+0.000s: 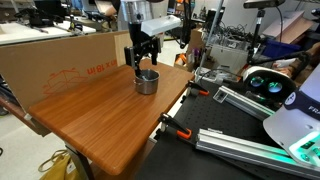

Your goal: Take the marker out of the mug and put it on the table

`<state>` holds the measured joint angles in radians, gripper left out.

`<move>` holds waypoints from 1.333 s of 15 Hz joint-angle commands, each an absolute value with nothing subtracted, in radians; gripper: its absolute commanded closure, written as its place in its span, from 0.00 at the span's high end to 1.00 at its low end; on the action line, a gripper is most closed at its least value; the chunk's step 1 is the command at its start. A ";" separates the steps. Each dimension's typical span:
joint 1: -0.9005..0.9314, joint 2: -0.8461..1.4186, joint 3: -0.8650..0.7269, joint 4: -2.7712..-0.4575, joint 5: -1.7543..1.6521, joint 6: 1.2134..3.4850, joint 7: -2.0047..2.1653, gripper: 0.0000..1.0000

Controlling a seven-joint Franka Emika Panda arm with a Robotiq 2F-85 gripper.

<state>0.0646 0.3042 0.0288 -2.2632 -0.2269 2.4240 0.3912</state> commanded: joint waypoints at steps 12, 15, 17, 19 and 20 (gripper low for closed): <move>0.139 0.421 -0.055 -2.136 -0.242 2.392 0.436 0.27; 0.139 0.429 -0.058 -2.135 -0.241 2.390 0.431 0.05; 0.141 0.432 -0.058 -2.130 -0.242 2.389 0.429 0.05; 0.141 0.430 -0.057 -2.130 -0.240 2.383 0.428 0.05; 0.139 0.424 -0.056 -2.133 -0.237 2.385 0.424 0.05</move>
<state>0.1176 0.4126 -0.0372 -2.1545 -0.2272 2.4082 0.4197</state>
